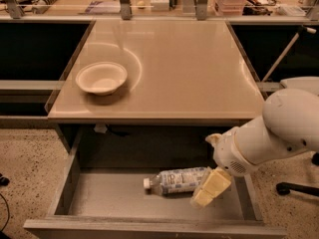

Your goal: Pick blue plastic bottle from top drawer and place on counter

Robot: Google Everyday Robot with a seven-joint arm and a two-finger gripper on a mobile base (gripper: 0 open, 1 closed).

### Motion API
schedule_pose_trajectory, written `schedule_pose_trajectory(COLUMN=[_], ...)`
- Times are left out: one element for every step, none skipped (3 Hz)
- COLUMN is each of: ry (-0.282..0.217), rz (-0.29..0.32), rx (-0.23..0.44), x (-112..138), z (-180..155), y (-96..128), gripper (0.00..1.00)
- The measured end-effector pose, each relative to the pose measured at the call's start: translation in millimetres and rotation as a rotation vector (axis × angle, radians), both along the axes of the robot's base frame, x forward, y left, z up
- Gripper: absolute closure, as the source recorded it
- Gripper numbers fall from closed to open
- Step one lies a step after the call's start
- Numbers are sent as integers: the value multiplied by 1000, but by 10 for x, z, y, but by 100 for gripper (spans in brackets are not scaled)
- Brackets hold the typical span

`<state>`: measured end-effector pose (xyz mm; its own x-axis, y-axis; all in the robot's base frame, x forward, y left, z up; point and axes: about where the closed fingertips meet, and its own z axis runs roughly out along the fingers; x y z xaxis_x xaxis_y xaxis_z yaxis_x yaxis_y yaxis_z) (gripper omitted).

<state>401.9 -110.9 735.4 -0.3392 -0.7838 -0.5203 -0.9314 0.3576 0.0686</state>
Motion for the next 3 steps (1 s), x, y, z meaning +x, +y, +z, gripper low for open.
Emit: schedule_pose_trajectory(ry=[-16, -30, -42], rz=[1, -38, -124], rx=[3, 7, 8], x=[57, 46, -135], z=[79, -44, -297], y=[14, 19, 180], gripper=[0, 0, 0])
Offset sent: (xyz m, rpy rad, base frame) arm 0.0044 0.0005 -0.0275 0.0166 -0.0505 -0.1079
